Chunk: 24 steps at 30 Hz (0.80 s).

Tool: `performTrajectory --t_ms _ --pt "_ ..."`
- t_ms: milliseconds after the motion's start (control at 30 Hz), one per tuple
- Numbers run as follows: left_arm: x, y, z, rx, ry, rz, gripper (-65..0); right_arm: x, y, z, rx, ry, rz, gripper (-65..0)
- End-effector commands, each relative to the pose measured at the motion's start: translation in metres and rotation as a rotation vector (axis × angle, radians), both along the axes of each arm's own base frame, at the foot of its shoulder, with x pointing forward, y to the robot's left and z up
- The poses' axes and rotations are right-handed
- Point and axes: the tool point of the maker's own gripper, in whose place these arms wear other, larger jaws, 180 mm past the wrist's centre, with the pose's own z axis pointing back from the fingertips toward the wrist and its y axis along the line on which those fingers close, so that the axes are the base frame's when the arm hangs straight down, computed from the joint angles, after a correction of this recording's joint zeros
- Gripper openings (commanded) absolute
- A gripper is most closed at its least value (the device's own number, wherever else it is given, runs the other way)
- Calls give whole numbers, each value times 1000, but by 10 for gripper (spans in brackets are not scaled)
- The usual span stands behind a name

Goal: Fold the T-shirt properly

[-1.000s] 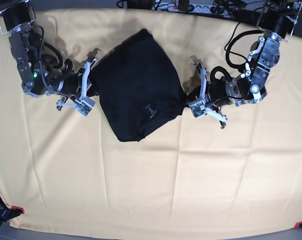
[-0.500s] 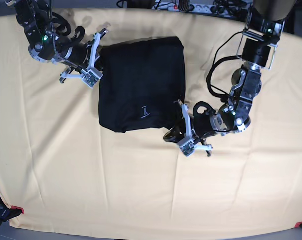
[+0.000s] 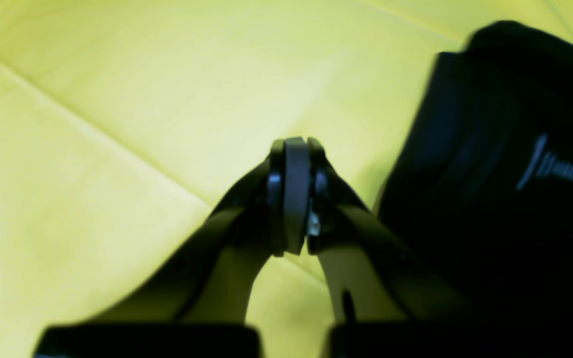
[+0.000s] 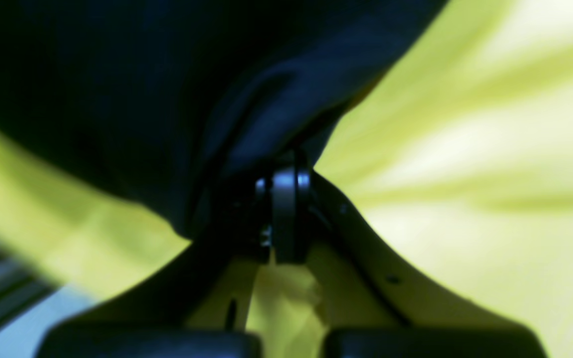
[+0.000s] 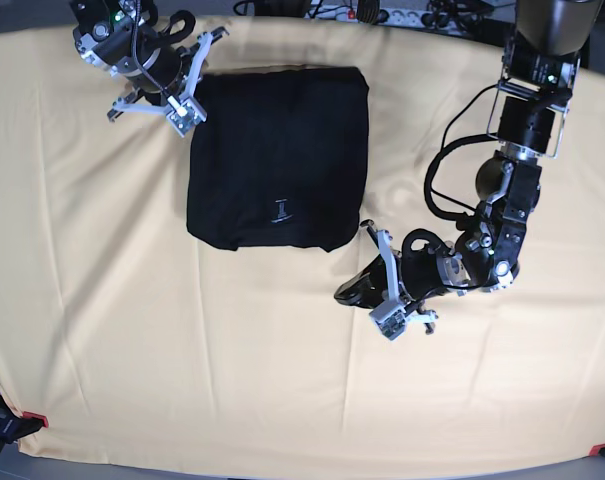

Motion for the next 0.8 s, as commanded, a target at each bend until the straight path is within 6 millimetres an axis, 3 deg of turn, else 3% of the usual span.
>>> performTrajectory --t_ms 0,100,167,333,533,667,767 --pt "7 -1 23 -44 -49 -10 -650 -10 8 6 29 17 21 -650" --pt "7 3 23 -46 -46 -6 -650 -22 26 15 106 34 63 -650" --pt "7 3 23 -45 -46 -7 -650 -20 28 16 106 21 80 -650" --pt "7 14 16 4 -28 4 -650 26 -13 23 -101 -178 -35 -650" --pt "-1 20 19 12 30 2 -650 89 -71 61 -268 -414 -247 -650" --pt "-20 27 27 72 84 -52 -650 109 -100 81 -267 -492 -373 -650" --pt "-43 30 37 88 132 -115 -650 115 -104 89 -183 -510 -404 -650"
